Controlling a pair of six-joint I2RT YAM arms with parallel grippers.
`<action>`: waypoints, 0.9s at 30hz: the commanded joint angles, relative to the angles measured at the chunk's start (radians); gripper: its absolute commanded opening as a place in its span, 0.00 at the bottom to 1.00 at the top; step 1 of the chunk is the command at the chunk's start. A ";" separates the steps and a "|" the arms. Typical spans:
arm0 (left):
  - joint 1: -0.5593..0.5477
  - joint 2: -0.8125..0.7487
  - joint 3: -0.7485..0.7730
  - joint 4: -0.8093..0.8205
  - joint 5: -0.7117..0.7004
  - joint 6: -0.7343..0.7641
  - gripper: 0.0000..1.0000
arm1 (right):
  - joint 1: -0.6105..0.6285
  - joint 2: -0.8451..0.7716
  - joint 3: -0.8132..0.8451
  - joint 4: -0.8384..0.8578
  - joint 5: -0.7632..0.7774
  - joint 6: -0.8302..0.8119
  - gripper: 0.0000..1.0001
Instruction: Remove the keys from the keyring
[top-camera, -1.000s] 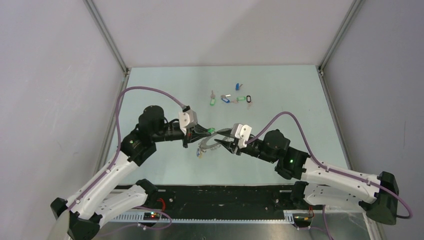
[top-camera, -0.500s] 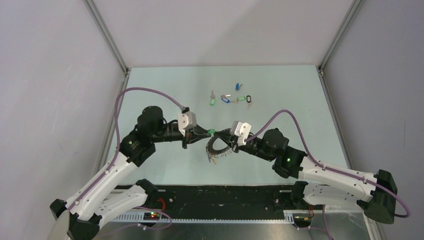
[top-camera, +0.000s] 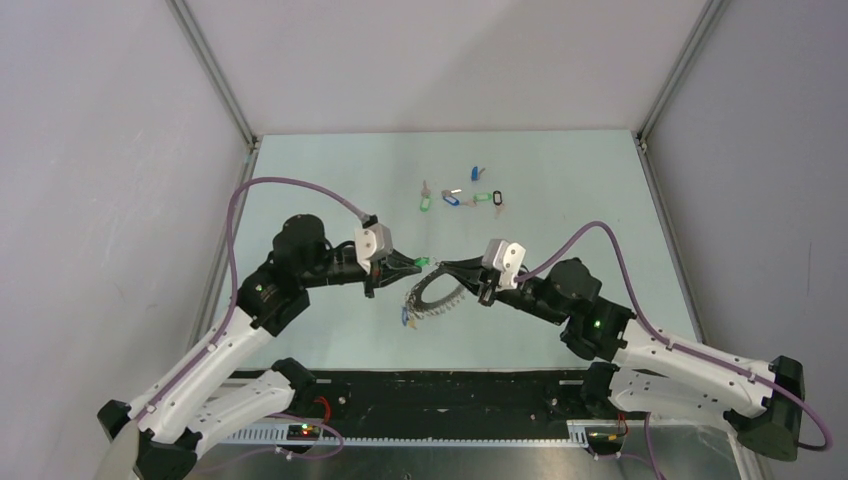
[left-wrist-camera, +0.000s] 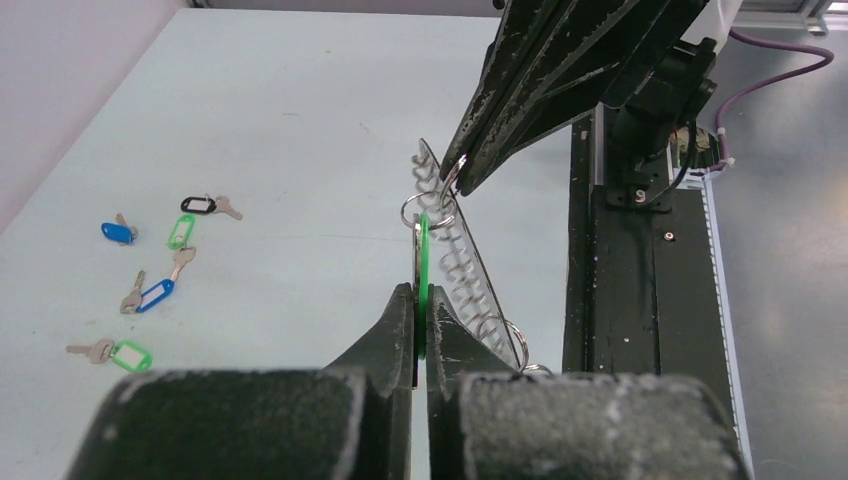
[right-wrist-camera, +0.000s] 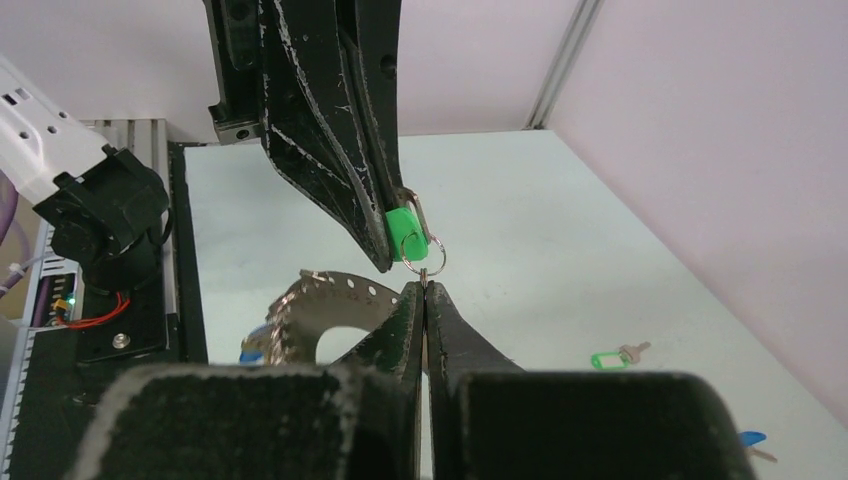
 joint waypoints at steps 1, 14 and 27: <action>0.008 -0.005 0.003 0.047 0.013 0.016 0.00 | -0.011 -0.031 0.013 0.019 -0.022 0.032 0.00; 0.003 0.028 0.006 0.047 0.078 0.011 0.00 | -0.016 0.011 0.013 0.165 -0.011 0.041 0.00; -0.002 0.007 0.000 0.047 0.056 0.022 0.00 | -0.017 0.018 0.013 0.185 0.065 0.041 0.00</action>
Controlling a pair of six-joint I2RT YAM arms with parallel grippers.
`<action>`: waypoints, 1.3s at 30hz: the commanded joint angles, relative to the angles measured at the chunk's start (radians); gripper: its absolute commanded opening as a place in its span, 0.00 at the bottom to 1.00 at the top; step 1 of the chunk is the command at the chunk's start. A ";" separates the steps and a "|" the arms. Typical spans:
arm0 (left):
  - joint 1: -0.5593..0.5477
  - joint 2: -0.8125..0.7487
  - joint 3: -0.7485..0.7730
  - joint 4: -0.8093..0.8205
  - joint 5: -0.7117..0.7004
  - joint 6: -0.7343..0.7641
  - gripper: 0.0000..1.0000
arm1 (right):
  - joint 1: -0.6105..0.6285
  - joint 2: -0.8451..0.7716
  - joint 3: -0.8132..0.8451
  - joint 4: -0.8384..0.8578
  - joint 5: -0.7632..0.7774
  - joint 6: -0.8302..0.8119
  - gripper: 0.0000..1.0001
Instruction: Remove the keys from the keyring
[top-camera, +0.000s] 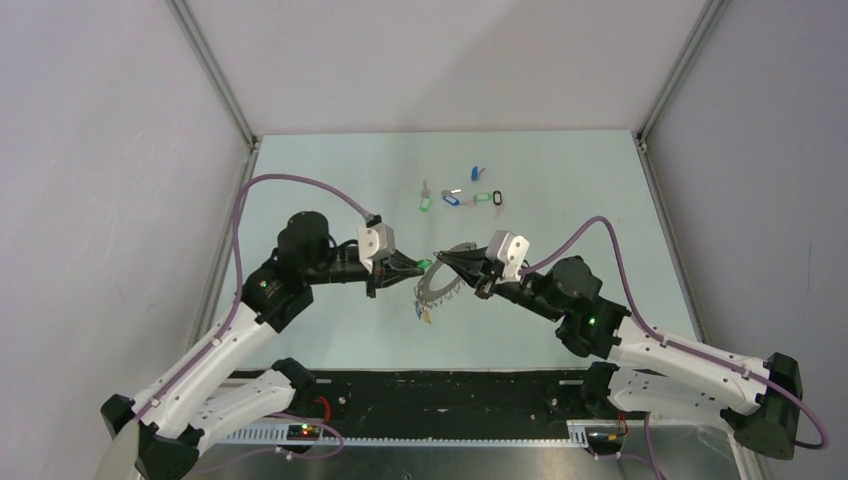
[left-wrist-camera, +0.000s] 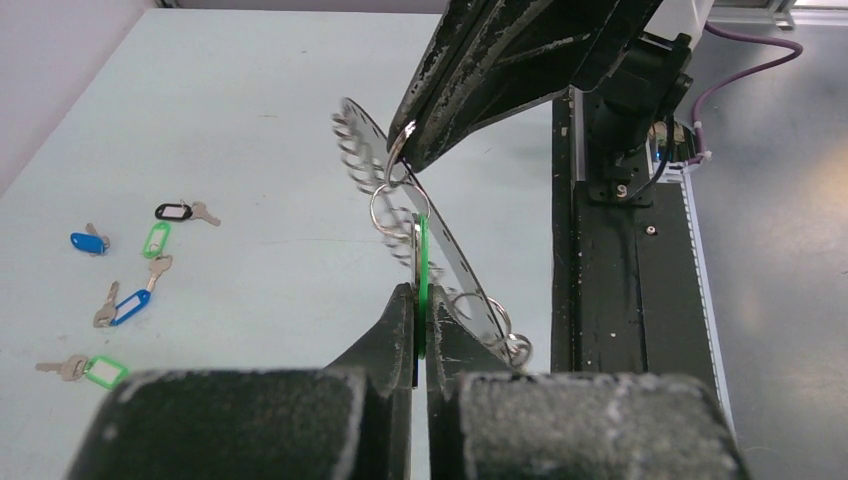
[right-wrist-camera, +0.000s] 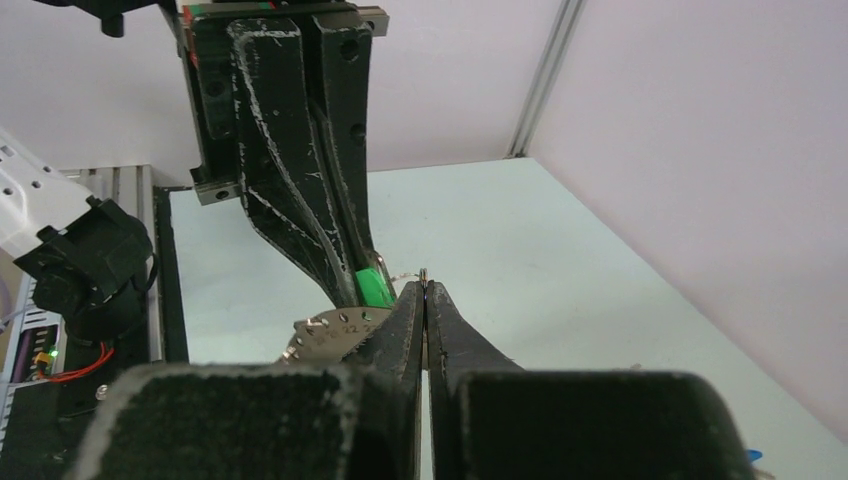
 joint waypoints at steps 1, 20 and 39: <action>-0.003 -0.029 -0.001 0.035 -0.025 0.022 0.00 | -0.002 -0.014 0.013 0.074 0.078 0.008 0.00; -0.002 -0.055 -0.004 0.035 -0.099 0.032 0.00 | 0.000 -0.008 0.015 -0.058 0.234 0.035 0.00; 0.013 -0.053 0.007 0.035 -0.216 -0.008 0.00 | 0.037 0.062 0.055 -0.272 0.275 0.033 0.00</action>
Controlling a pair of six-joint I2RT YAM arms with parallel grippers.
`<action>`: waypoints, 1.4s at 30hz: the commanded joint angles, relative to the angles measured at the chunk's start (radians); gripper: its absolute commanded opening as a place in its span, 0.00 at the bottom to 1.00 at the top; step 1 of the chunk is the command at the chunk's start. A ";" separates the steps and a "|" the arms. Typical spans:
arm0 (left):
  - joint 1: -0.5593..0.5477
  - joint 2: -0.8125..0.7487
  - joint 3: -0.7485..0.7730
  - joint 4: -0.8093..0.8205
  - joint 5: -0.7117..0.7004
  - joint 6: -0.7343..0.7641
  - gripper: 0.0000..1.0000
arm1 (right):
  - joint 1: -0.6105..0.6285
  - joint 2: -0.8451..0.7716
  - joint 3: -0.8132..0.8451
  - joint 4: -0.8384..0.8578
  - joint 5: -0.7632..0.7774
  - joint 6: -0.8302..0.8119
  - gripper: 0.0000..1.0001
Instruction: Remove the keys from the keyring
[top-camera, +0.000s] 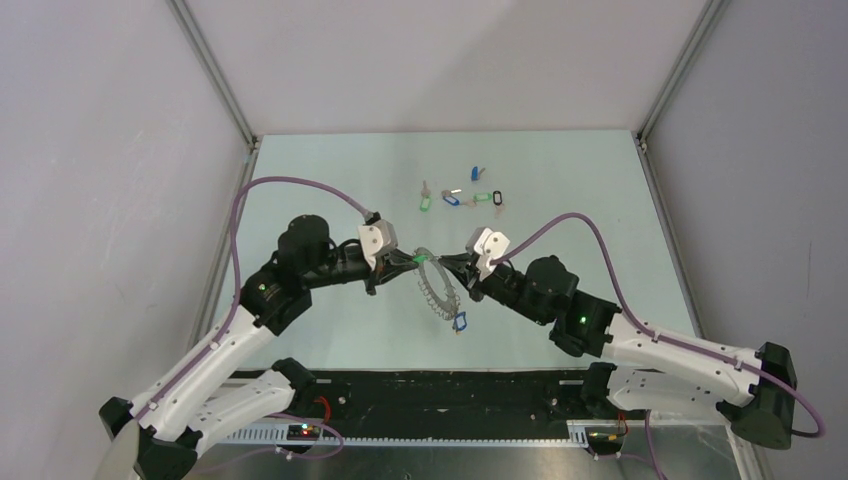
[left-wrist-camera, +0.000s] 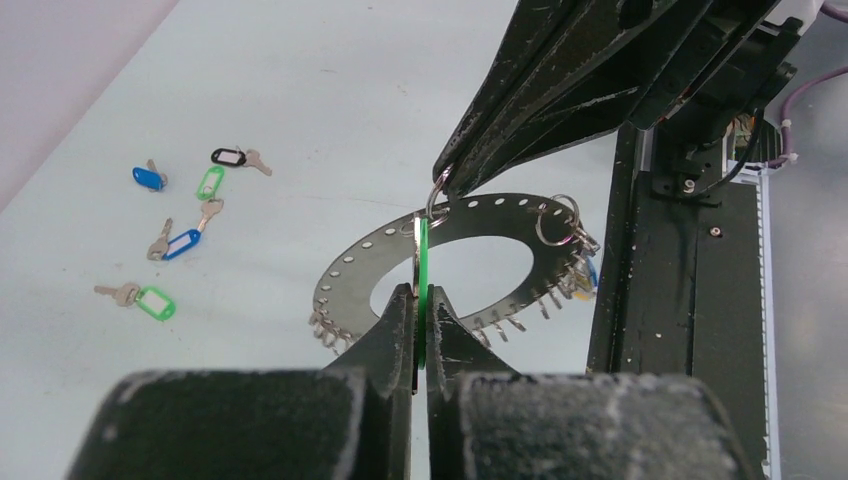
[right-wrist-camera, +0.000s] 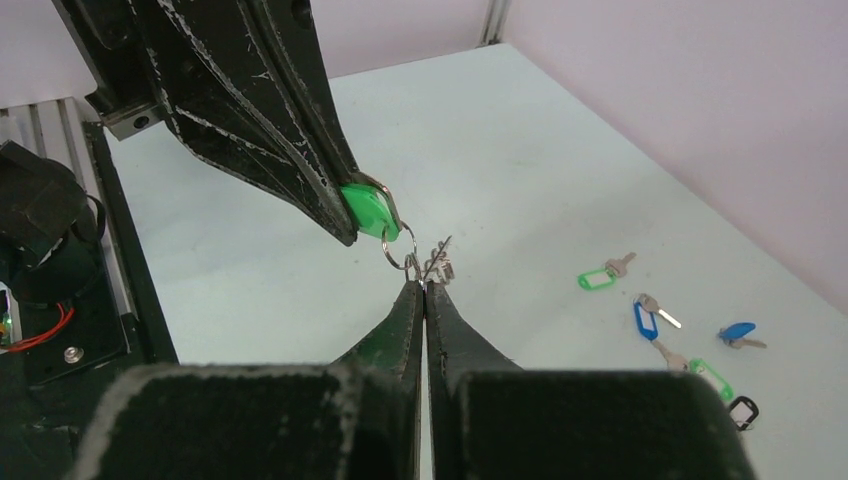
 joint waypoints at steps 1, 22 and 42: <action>0.019 -0.030 0.016 0.066 -0.046 -0.012 0.00 | -0.004 0.013 0.026 -0.114 0.066 -0.008 0.00; 0.023 -0.036 0.010 0.066 -0.046 -0.001 0.00 | -0.044 0.146 0.136 -0.298 -0.076 0.172 0.00; 0.007 0.002 0.005 0.067 0.116 0.036 0.00 | -0.223 0.329 0.339 -0.400 -0.618 0.296 0.00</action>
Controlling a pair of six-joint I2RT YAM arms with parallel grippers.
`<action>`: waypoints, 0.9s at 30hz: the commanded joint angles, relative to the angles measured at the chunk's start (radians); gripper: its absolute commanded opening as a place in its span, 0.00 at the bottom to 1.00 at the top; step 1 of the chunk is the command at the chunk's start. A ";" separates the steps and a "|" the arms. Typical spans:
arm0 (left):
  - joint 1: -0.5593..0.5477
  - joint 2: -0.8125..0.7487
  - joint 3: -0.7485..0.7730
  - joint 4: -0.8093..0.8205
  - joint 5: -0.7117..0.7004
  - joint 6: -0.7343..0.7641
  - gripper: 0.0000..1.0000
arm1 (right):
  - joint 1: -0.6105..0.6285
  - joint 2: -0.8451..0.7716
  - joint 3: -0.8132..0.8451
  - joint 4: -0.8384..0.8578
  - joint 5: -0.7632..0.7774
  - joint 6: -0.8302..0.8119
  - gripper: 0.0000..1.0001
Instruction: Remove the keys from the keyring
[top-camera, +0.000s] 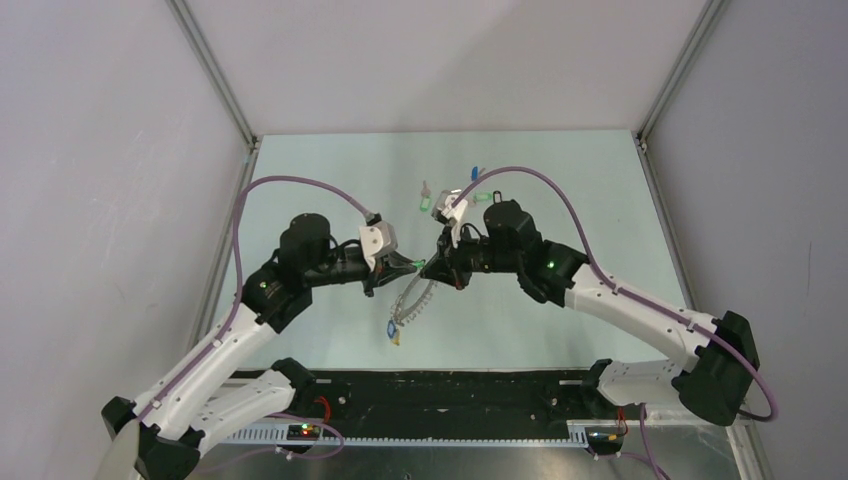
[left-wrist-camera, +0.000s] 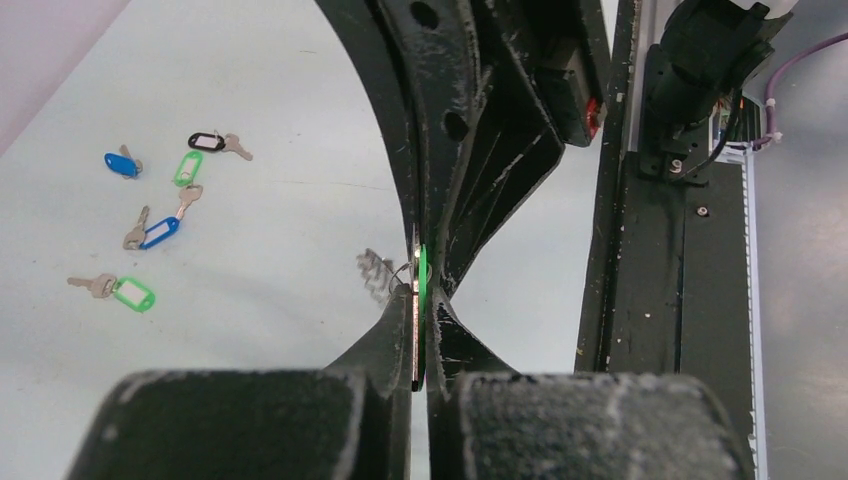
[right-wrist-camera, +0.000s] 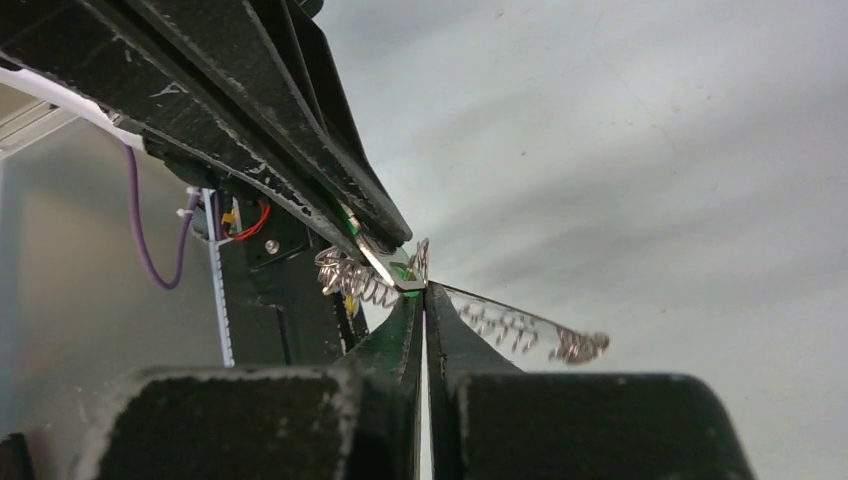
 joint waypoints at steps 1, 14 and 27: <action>-0.011 -0.013 0.012 0.100 0.046 0.023 0.00 | -0.028 0.023 0.049 -0.056 -0.099 0.043 0.04; -0.012 0.000 0.014 0.086 0.019 0.036 0.00 | -0.148 -0.183 -0.049 -0.125 -0.104 -0.058 0.51; -0.154 0.120 0.184 -0.194 -0.261 0.197 0.00 | -0.284 -0.190 -0.064 0.054 -0.015 -0.048 0.49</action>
